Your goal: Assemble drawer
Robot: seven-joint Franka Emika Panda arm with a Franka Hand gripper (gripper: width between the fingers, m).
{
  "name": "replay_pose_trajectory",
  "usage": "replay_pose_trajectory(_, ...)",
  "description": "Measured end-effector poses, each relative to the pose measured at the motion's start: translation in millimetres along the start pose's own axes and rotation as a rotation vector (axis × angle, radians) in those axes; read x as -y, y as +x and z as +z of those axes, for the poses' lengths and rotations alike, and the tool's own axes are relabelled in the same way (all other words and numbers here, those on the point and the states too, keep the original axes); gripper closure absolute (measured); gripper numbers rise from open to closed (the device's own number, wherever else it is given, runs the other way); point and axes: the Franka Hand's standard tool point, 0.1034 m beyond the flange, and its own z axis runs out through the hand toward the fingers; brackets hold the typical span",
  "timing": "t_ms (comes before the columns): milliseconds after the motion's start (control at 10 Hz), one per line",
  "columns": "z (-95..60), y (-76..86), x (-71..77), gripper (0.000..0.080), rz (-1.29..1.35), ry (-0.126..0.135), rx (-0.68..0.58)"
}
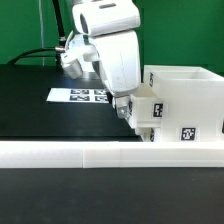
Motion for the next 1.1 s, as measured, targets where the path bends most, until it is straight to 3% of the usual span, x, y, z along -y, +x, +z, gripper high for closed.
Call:
replay_pose_trajectory(200, 1.0, 1.4, -0.5, 0.0151, 0.011, -0.005, 0.021)
replay_pose_trajectory(400, 3.0, 13.7, -2.0, 0.0151, 0.035, -0.003, 0.024)
replay_pose_trajectory(1100, 3.3, 15.3, -2.3, 0.0151, 0.022, -0.001, 0.027)
